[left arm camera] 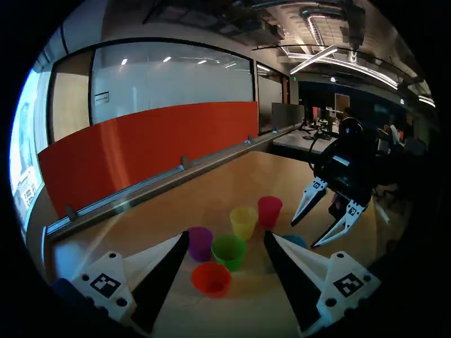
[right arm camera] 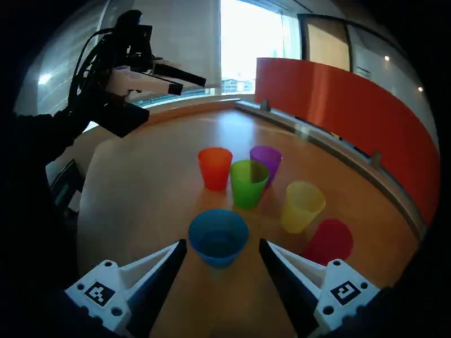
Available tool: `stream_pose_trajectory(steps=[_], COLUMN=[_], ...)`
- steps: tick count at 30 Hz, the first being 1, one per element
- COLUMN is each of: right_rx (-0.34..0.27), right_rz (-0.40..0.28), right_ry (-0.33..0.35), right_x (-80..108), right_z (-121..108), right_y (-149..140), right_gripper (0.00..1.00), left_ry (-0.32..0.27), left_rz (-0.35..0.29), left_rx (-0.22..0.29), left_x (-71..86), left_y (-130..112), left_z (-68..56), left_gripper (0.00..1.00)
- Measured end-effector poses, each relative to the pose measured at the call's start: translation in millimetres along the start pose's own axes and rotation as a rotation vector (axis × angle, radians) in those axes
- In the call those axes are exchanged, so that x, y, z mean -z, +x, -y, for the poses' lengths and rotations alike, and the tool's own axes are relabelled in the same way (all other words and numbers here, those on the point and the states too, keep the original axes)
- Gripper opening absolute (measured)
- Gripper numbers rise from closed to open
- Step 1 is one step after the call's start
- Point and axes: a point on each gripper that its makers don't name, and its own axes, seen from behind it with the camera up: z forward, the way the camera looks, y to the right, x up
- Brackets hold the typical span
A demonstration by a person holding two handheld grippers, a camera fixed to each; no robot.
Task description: Pour water
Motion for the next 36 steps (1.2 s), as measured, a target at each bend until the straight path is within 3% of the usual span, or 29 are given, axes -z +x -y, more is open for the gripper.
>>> stream_pose_trajectory(steps=[29, 36], right_rx=[0.03, 0.041], right_rz=[0.02, 0.004], right_ry=[0.015, 0.018], right_x=[-48.9, -52.9], right_z=[1, 0], right_y=[-11, -10], right_gripper=[1.0, 0.92], left_ry=[-0.009, -0.008], left_rz=[0.01, 0.013], left_rx=[-0.001, -0.001], left_x=[-13.1, -13.8], left_y=[-5, -8], left_z=[3.0, 5.1], left_gripper=[0.98, 0.99])
